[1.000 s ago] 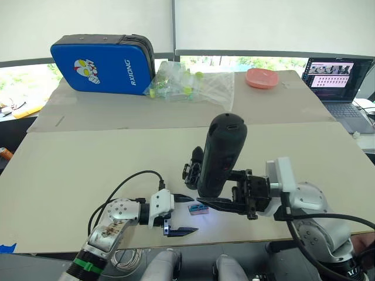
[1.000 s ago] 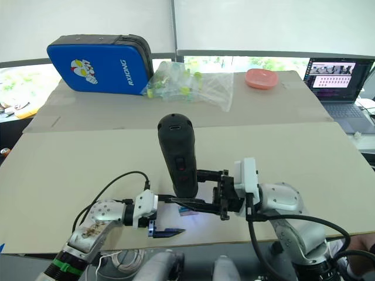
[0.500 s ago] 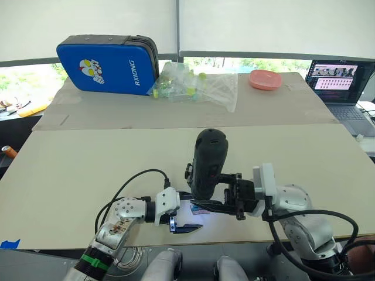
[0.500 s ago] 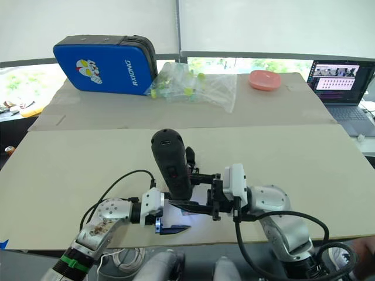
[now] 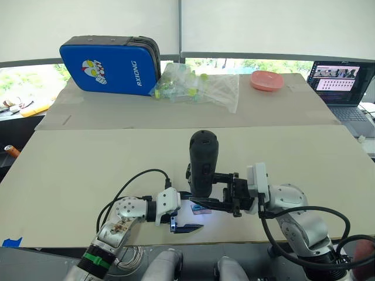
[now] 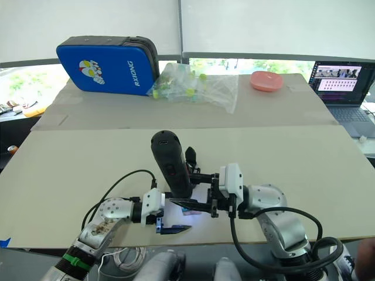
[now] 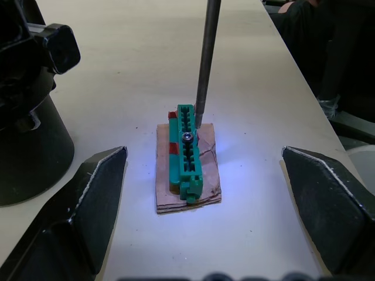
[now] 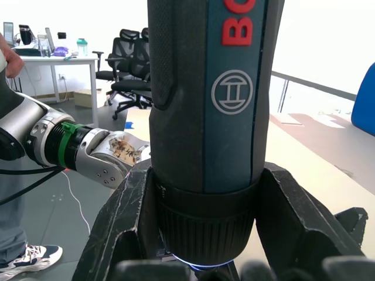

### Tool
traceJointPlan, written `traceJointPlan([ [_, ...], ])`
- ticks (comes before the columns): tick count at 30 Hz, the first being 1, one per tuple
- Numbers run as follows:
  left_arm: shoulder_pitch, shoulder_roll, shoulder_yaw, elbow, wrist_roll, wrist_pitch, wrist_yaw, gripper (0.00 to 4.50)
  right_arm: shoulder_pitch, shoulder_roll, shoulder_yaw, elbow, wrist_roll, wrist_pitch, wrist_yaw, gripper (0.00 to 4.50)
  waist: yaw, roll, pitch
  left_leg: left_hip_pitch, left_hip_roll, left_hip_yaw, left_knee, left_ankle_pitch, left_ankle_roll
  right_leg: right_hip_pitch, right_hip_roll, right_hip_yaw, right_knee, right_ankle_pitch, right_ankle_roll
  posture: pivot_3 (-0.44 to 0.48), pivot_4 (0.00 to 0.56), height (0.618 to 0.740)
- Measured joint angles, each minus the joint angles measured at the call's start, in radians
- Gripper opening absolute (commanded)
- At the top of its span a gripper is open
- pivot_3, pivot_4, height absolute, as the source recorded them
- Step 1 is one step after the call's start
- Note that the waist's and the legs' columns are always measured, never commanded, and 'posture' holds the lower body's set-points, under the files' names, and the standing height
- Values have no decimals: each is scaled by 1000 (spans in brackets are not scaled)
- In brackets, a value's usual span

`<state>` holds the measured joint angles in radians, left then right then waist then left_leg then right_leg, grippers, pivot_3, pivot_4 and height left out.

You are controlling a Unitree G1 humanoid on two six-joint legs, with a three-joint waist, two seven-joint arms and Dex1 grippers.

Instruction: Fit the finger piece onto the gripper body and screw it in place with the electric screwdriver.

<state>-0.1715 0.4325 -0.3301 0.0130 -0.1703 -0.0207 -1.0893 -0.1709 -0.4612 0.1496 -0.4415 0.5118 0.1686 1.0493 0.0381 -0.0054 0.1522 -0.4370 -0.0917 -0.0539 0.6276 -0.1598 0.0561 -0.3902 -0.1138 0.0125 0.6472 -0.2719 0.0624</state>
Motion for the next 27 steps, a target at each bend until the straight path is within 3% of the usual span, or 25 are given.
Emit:
traceJointPlan([
  [27, -10, 0, -1, 10, 0, 2, -4, 4460, 1, 6, 3, 20, -31, -11, 4, 1908, 1, 0, 0, 2, 0, 0, 0, 0, 0, 1, 0, 0, 0, 0, 0, 0, 150, 740],
])
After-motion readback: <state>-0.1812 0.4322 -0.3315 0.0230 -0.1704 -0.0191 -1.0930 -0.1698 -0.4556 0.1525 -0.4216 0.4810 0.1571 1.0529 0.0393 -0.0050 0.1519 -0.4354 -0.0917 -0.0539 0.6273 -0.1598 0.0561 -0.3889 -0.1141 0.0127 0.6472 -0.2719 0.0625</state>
